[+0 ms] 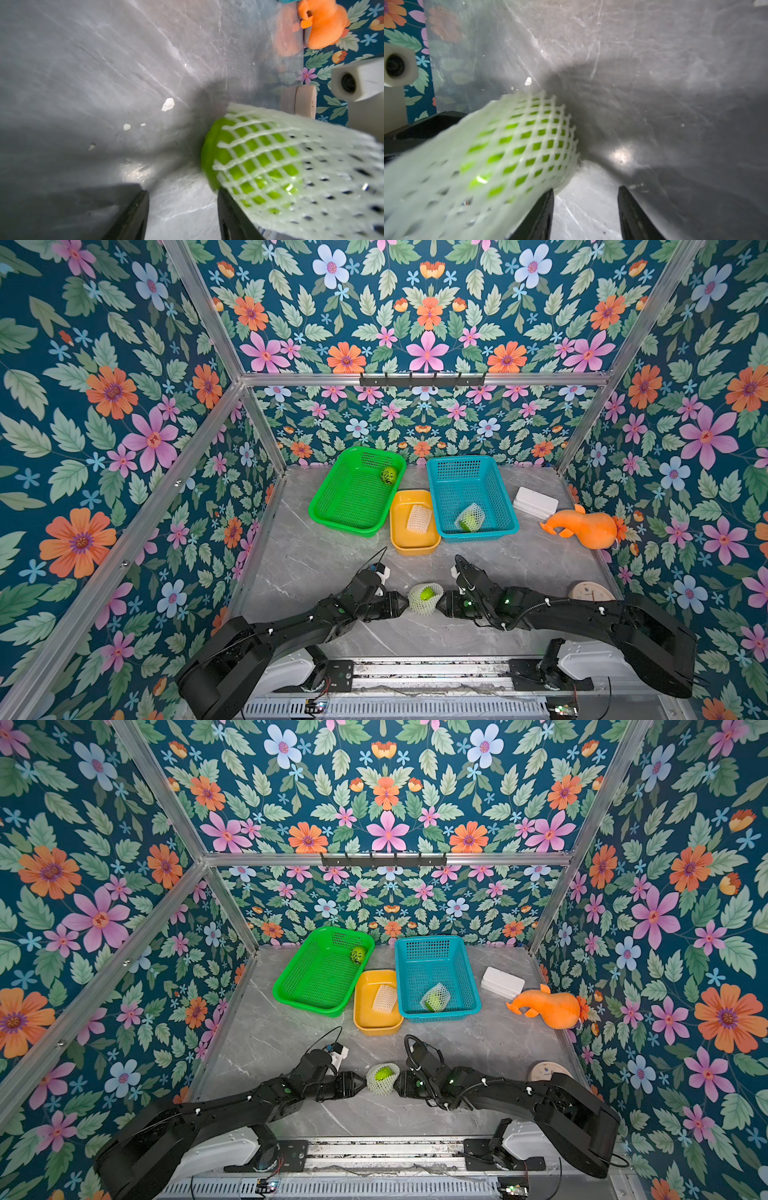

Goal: Sleeve custard apples in foam nets
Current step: Put on the foam net on the custard apple.

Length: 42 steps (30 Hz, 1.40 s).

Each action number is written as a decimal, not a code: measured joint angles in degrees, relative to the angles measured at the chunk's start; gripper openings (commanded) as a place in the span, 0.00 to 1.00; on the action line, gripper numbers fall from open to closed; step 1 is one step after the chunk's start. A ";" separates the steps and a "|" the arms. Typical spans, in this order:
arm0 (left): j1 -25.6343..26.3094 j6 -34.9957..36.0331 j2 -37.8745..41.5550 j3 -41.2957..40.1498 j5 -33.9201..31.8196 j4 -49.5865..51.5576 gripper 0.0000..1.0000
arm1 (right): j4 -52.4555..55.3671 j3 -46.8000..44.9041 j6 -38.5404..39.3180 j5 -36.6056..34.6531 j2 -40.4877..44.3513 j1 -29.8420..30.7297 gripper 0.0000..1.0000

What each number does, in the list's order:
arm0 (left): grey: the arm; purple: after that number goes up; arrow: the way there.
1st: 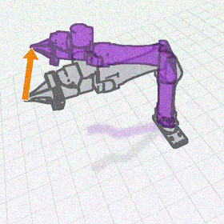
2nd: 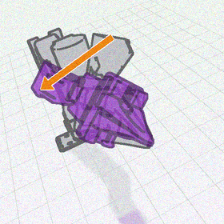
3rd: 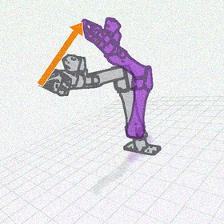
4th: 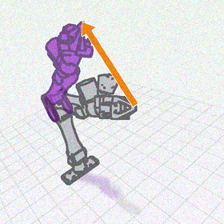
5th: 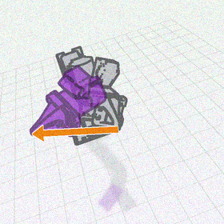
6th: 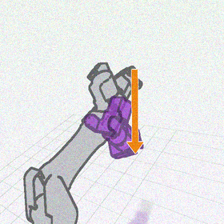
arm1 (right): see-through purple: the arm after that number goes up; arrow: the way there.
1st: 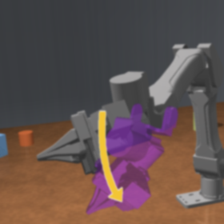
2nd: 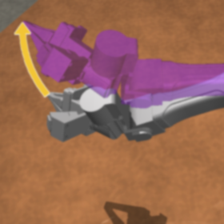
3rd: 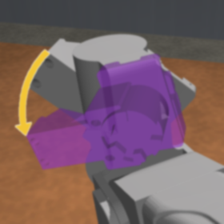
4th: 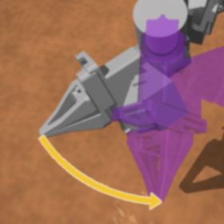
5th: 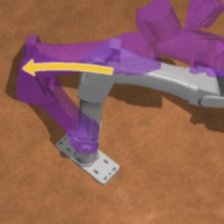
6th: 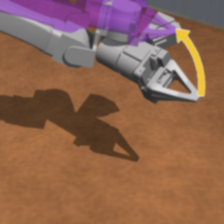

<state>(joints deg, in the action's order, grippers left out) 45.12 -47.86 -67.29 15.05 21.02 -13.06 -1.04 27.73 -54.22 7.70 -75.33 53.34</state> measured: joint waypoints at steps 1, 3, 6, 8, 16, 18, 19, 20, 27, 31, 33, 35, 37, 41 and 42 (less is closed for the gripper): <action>0.00 0.11 -1.05 0.44 0.04 -0.63 0.56 | -0.02 -0.02 -0.24 0.02 -0.55 0.07 0.51; 0.00 0.72 -2.86 1.09 0.33 -1.77 0.55 | -0.31 0.09 -0.63 0.02 -1.33 0.22 0.51; 0.00 1.46 -3.91 1.11 0.44 -3.08 0.55 | -0.17 0.59 -0.66 -0.46 -1.81 0.28 0.51; 0.00 1.46 -3.06 0.46 -0.02 -3.32 0.55 | 0.26 0.87 -0.66 -0.44 -1.27 0.28 0.51; -0.39 3.15 6.40 2.56 -6.95 7.82 0.63 | 7.65 1.25 0.68 -3.93 8.35 -0.17 0.54; -1.01 3.89 7.72 4.02 -8.85 10.16 0.65 | 10.43 1.84 2.32 -4.74 10.36 -1.49 0.54; -1.31 4.44 8.17 4.66 -9.79 10.99 0.66 | 11.65 2.14 2.43 -5.29 11.17 -2.40 0.54; -1.57 4.55 8.44 5.18 -10.58 11.56 0.66 | 12.50 2.38 2.89 -5.66 11.69 -3.26 0.54; -2.60 4.68 8.00 6.43 -13.18 12.68 0.67 | 13.92 4.50 5.11 -6.82 9.92 -6.16 0.54; -2.73 4.17 7.26 5.95 -13.33 11.96 0.66 | 10.03 6.34 5.11 -6.36 5.27 -6.21 0.54; -2.73 3.17 6.60 5.53 -12.83 11.30 0.66 | 7.87 7.26 5.07 -5.62 2.54 -6.25 0.54; -2.73 2.95 5.90 5.03 -11.80 10.40 0.66 | 6.16 8.39 5.03 -4.68 -0.07 -6.10 0.54; -2.73 2.56 5.07 4.26 -10.54 8.92 0.65 | 4.98 9.70 4.96 -3.26 -2.32 -5.77 0.54; -2.73 1.03 4.00 2.58 -8.20 5.64 0.65 | 4.00 10.69 4.92 -2.89 -3.69 -4.85 0.53; -2.73 0.28 3.82 2.34 -7.58 4.98 0.65 | 4.04 10.64 4.87 -2.71 -3.69 -4.72 0.53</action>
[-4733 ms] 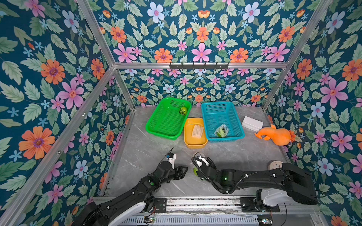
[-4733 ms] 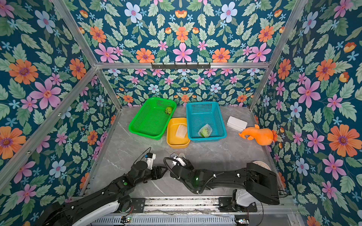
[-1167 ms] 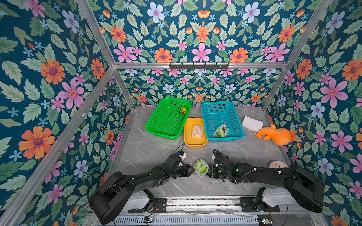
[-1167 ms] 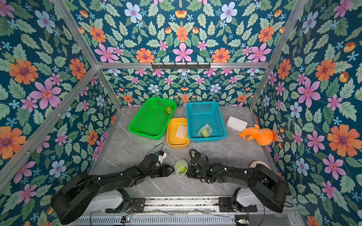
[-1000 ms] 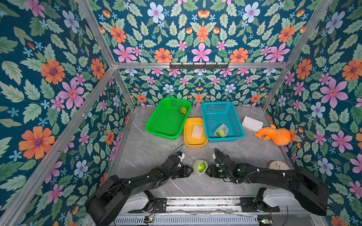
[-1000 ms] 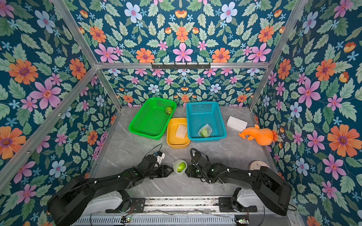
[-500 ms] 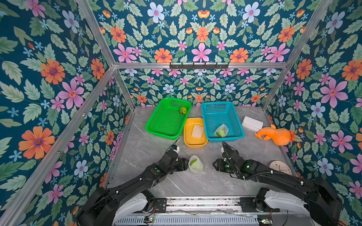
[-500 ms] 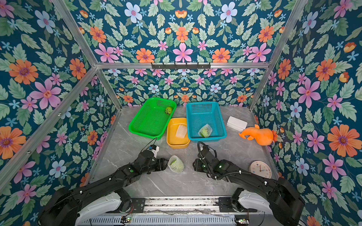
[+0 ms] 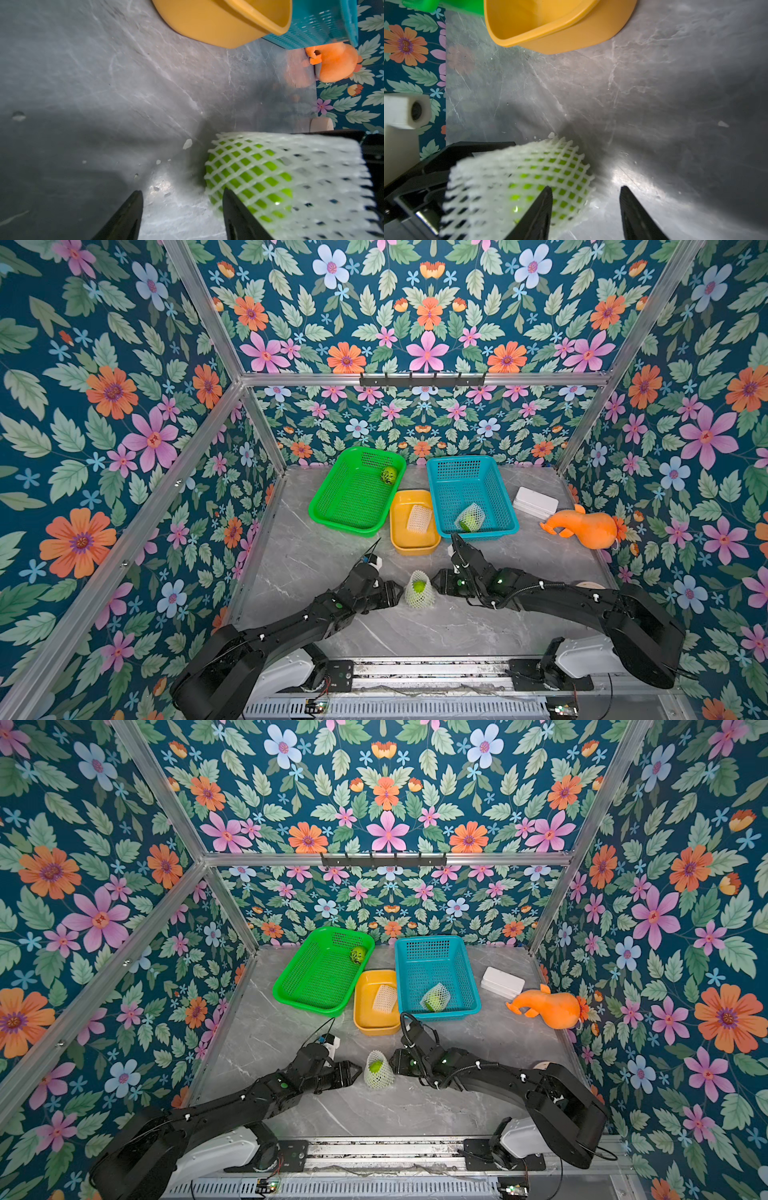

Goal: Sleeve custard apples in foam nets
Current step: Put on the foam net on the custard apple.

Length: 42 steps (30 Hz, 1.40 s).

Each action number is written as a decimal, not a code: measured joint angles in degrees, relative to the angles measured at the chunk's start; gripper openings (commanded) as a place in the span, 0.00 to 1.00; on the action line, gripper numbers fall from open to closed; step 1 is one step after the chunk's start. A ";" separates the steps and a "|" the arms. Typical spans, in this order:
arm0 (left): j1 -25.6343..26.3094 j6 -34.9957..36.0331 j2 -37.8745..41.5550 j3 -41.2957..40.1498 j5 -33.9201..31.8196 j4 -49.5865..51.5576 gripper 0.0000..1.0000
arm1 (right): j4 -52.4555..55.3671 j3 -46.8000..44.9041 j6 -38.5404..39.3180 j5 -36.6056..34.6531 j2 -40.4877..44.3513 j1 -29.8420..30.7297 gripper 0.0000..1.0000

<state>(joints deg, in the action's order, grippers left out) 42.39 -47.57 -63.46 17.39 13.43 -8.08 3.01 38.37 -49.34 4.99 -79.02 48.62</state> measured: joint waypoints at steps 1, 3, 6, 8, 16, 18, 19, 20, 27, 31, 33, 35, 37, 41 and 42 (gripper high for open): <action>0.00 -0.28 -0.09 -0.15 0.42 -0.55 0.65 | -0.09 -0.17 -0.02 0.00 0.00 0.09 0.53; 0.00 -0.42 -0.26 -0.22 1.29 -1.46 0.65 | -0.35 -0.68 -0.28 0.17 -0.09 0.11 0.53; 0.00 -0.52 -1.11 -0.22 2.19 -2.84 0.65 | -0.94 -1.16 -1.14 -0.07 -1.25 0.72 0.53; -0.02 -0.55 -2.23 -0.22 2.82 -3.52 0.65 | -1.55 -1.22 -1.42 -0.17 -2.16 1.29 0.53; -0.07 -1.49 -4.55 -1.25 3.41 -6.51 0.64 | -4.26 -0.98 -3.41 -2.89 -4.46 1.86 0.53; -0.07 -1.49 -4.55 -1.31 3.54 -6.54 0.64 | -4.42 -1.05 -3.74 -3.26 -4.46 1.90 0.53; -0.07 -1.44 -4.52 -1.33 3.58 -6.49 0.64 | -4.39 -1.14 -4.15 -3.45 -4.33 2.01 0.53; -0.07 -1.40 -4.50 -1.38 3.65 -6.47 0.64 | -4.28 -1.27 -4.22 -3.67 -4.04 2.12 0.54; 0.11 -0.48 -2.45 -1.75 4.46 -3.10 0.65 | 1.33 -0.81 -3.76 -3.45 1.79 2.86 0.57; 0.11 -0.48 -0.04 -2.27 4.37 -1.22 0.65 | 6.29 -0.74 -2.93 -4.57 5.92 2.91 0.59; 0.11 -0.48 0.85 -2.82 4.26 -0.90 0.65 | 9.29 -1.14 -2.93 -5.33 7.65 2.91 0.59; 0.11 -0.50 1.51 -3.28 4.13 -0.81 0.66 | 12.28 -1.42 -2.51 -5.64 9.27 2.91 0.59; 0.11 -0.50 2.21 -3.45 3.85 -0.37 0.66 | 15.39 -1.64 -2.23 -5.60 11.23 3.08 0.59; 0.11 -0.50 4.22 -3.43 2.21 1.36 0.68 | 20.02 -2.97 -1.51 -4.96 15.17 4.44 0.60; 0.11 -0.50 4.59 -3.30 1.16 1.66 0.68 | 20.85 -3.30 -1.66 -4.87 16.02 4.96 0.60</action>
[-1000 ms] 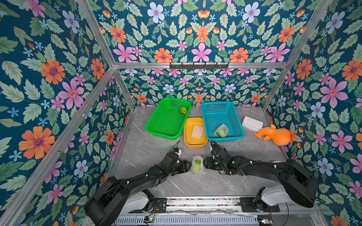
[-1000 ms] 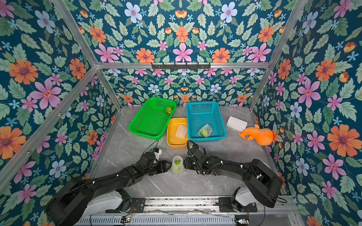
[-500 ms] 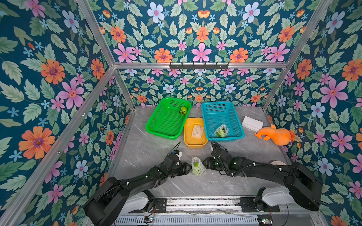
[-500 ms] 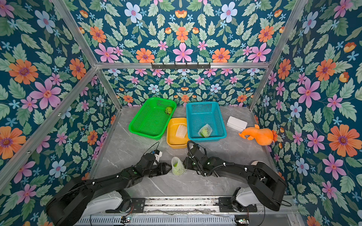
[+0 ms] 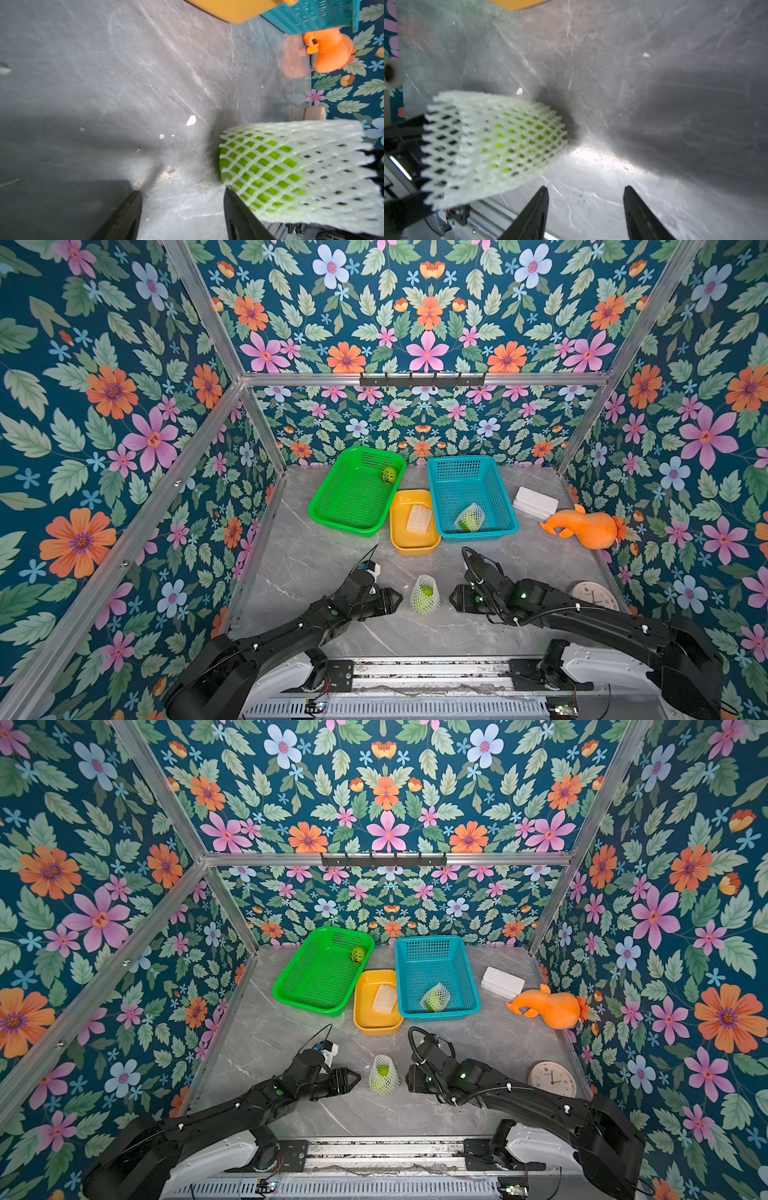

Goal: Sleeve custard apples in foam nets
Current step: Put on the foam net on the custard apple.

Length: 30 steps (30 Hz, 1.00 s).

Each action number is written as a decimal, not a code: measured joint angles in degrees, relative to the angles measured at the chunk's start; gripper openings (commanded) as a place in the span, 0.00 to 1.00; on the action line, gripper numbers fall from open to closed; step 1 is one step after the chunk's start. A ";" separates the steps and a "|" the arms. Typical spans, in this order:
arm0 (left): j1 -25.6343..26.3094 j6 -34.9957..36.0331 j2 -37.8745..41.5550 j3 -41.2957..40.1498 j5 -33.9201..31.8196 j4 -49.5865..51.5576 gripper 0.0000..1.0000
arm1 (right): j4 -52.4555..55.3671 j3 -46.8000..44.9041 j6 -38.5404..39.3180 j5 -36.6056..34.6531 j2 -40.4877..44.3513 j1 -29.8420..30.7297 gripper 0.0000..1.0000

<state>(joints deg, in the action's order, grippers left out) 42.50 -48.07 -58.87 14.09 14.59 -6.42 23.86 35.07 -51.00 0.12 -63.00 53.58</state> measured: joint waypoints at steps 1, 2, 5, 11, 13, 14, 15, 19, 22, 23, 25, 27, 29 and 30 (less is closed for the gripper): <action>-0.02 0.00 0.11 0.26 -1.11 0.04 0.69 | 0.35 -0.33 -0.20 0.63 0.63 0.59 0.60; -0.02 0.00 -0.02 0.59 -1.70 -0.02 0.69 | 0.35 -0.55 -0.37 1.25 0.90 1.03 0.60; -0.11 -0.02 -1.95 1.68 -3.45 -1.81 0.69 | -0.52 -0.74 -1.29 2.40 0.33 3.10 0.61; -0.28 -1.27 -8.79 2.95 -4.15 -8.37 0.69 | -5.97 -0.35 -1.77 3.74 -4.24 5.03 0.61; -0.28 -1.29 -11.17 3.85 -3.34 -10.49 0.68 | -7.85 -0.33 -1.92 3.65 -5.09 5.09 0.61; -0.28 -1.29 -12.11 4.24 -2.64 -11.21 0.68 | -8.66 -0.33 -1.92 3.43 -5.44 5.14 0.61; -0.26 -1.27 -13.07 4.74 -1.84 -11.80 0.68 | -9.62 -0.33 -1.92 3.13 -5.90 5.16 0.61; 0.33 -1.03 -14.69 4.98 1.33 -13.18 0.68 | -12.76 -0.33 -1.90 2.45 -8.76 5.18 0.61; 0.63 -0.79 -14.45 4.26 3.10 -12.81 0.67 | -14.71 -0.33 -1.90 2.40 -11.78 5.18 0.61; 0.63 -0.72 -14.27 4.02 3.28 -12.66 0.68 | -15.21 -0.33 -1.86 2.56 -12.63 5.18 0.61; 0.63 -0.52 -14.01 3.58 3.45 -12.55 0.67 | -16.15 -0.33 -1.75 2.64 -14.23 5.20 0.61; 0.66 -0.33 -13.97 3.37 3.52 -12.46 0.67 | -16.68 -0.35 -1.70 2.67 -15.54 5.22 0.61; 0.70 0.02 -14.01 3.28 3.78 -12.61 0.67 | -16.83 -0.37 -1.70 2.54 -16.72 5.11 0.61; 0.70 0.02 -14.05 3.21 3.89 -12.83 0.67 | -16.90 -0.35 -1.68 2.49 -17.09 5.11 0.61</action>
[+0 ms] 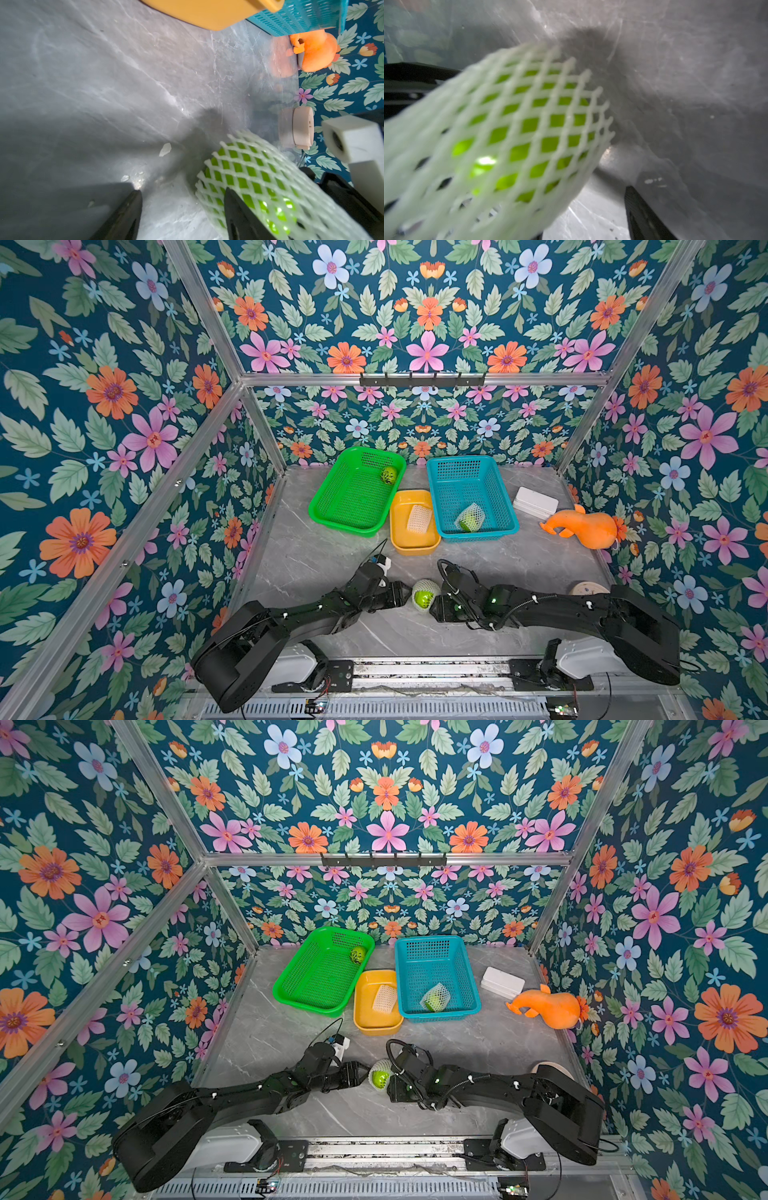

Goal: Sleeve custard apples in foam nets
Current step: Put on the foam net on the custard apple.

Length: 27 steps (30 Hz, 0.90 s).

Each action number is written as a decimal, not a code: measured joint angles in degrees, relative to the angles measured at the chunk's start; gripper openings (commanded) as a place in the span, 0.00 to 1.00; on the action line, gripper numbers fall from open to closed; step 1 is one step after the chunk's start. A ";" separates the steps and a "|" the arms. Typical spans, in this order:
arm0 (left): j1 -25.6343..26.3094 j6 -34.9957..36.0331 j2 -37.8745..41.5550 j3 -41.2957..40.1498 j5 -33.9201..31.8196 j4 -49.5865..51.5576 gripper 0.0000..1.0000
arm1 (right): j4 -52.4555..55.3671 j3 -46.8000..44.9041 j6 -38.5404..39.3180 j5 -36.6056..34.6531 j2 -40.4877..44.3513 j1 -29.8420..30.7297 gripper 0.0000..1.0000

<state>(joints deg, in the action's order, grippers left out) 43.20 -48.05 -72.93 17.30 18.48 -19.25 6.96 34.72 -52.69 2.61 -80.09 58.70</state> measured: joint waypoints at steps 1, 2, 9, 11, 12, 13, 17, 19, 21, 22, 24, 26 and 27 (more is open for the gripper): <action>0.00 0.00 -0.11 -0.02 0.02 -0.15 0.67 | -0.11 0.11 0.00 0.00 -0.50 -0.02 0.61; 0.00 0.00 -0.22 -0.02 0.00 -0.35 0.67 | -0.22 0.26 0.07 0.00 -0.90 -0.04 0.61; 0.00 0.00 0.94 0.11 -0.81 1.42 0.68 | 0.48 0.66 0.46 0.00 1.44 -0.04 0.62; 0.00 0.09 1.99 0.55 -1.86 3.32 0.69 | 0.98 0.26 0.70 0.02 3.52 -0.04 0.64; 0.00 0.26 2.58 0.76 -2.40 4.04 0.69 | 1.40 -0.02 0.87 0.02 4.70 -0.04 0.66; 0.00 0.42 3.23 1.03 -2.84 4.85 0.69 | 2.12 -0.24 0.92 0.02 5.77 -0.04 0.68; -0.07 1.01 4.61 1.66 -5.40 6.93 0.70 | 4.50 -1.77 2.16 -0.11 9.01 -0.17 0.73; -0.09 1.20 4.57 1.97 -6.29 7.72 0.70 | 5.79 -2.93 2.51 -0.24 10.58 -0.66 0.74; -0.15 1.53 4.28 2.38 -6.62 8.37 0.70 | 6.69 -3.72 2.56 -0.50 12.17 -1.31 0.73; -0.20 1.53 4.15 2.60 -6.62 8.68 0.70 | 6.88 -4.13 2.69 -0.72 13.09 -1.66 0.73; -0.20 1.70 4.28 2.82 -6.64 9.22 0.70 | 7.28 -4.81 3.19 -1.07 14.88 -2.43 0.70; -0.20 1.77 4.87 2.99 -6.62 10.05 0.70 | 8.39 -5.22 3.19 -1.55 16.92 -3.39 0.68; -0.20 1.90 5.53 3.04 -6.56 10.29 0.70 | 9.05 -5.38 3.17 -1.73 18.01 -4.31 0.68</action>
<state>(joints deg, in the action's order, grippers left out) 43.00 -46.15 -67.40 20.34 11.92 -8.95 16.01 29.34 -49.52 0.89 -62.08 54.39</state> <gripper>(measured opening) 0.698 0.684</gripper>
